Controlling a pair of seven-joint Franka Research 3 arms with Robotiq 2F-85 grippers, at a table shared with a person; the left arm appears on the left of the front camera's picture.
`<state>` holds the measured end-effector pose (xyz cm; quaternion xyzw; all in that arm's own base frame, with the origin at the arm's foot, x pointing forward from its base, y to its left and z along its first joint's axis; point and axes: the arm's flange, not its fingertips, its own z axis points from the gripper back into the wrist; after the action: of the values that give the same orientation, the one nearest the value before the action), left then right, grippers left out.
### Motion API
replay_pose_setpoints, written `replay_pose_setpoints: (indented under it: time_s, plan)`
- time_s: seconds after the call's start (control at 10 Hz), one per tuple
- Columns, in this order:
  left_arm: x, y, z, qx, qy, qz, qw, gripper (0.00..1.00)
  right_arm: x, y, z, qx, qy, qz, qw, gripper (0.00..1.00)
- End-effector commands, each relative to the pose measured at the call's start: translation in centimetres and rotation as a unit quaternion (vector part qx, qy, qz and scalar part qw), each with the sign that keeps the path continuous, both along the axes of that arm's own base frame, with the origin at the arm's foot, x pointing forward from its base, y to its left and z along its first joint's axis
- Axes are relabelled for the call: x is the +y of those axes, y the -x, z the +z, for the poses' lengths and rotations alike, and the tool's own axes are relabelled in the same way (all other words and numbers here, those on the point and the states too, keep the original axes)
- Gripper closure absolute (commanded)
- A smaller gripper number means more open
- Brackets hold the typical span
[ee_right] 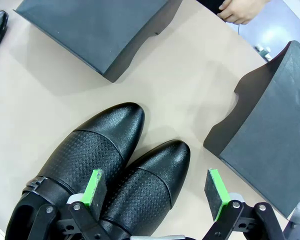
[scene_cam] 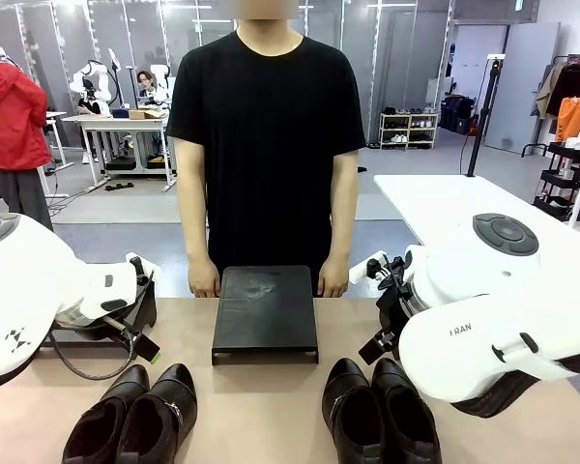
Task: Place the shoes on the stand as instructed by the person.
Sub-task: Pick up one pair of Shoes and place it on the Shoes Stand indicated by the person.
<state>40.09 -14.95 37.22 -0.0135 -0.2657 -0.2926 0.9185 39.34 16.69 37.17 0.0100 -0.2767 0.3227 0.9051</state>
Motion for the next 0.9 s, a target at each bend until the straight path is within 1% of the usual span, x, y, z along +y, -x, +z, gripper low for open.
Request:
replay_pose_setpoints:
  time_s: [0.0,0.5,0.6,0.7,0.8]
  plan:
    - [0.0,0.0,0.0,0.000,0.000,0.000,1.000,0.00,0.0,0.0,0.0,0.000,-0.001,-0.001,1.000,0.00]
    - [0.0,0.0,0.0,0.000,0.000,0.000,1.000,0.00,0.0,0.0,0.0,0.000,0.000,0.000,1.000,0.00]
    - [0.2,-0.2,1.6,0.007,-0.008,-0.017,1.000,0.00,-0.2,-0.4,1.5,0.002,-0.007,0.007,1.000,0.00]
    - [0.7,-0.4,3.0,0.014,-0.014,-0.017,1.000,0.00,-0.3,-0.7,3.1,-0.003,-0.002,0.012,1.000,0.00]
    - [1.1,-0.6,4.6,0.022,-0.012,-0.014,1.000,0.00,-0.5,-1.2,5.0,0.011,-0.014,0.015,1.000,0.00]
